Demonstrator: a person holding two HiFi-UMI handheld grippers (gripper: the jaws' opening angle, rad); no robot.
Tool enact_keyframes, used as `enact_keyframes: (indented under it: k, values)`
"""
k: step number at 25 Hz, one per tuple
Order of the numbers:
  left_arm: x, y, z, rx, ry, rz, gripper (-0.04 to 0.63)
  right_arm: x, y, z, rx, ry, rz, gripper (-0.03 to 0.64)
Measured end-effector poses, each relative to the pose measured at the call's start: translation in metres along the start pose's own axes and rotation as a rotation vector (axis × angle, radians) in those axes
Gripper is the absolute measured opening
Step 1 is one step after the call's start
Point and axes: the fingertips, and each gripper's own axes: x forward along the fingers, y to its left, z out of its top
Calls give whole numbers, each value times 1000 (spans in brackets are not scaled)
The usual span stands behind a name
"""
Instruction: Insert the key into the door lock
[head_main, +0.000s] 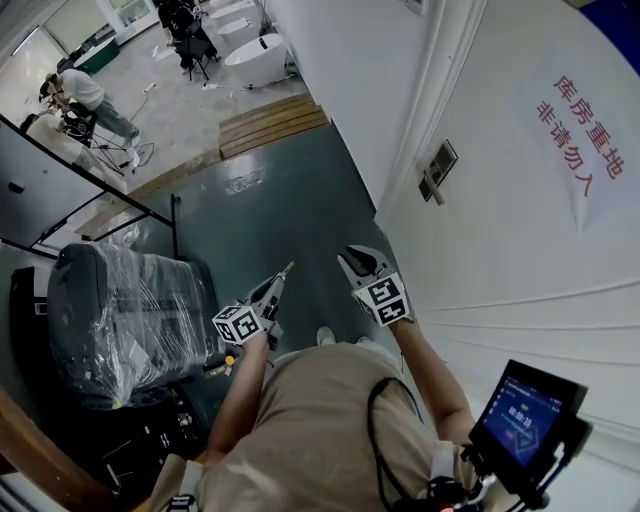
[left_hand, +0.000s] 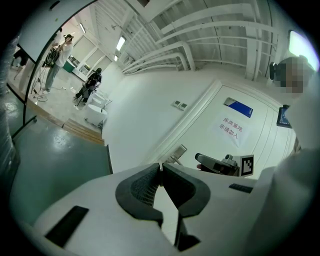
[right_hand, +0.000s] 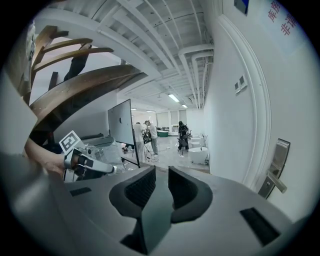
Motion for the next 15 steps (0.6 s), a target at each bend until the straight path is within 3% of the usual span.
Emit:
enact_keyframes:
  k: [15]
  values:
    - [0, 40, 17, 6, 11, -14, 34, 36, 9, 2, 2, -6, -23, 86]
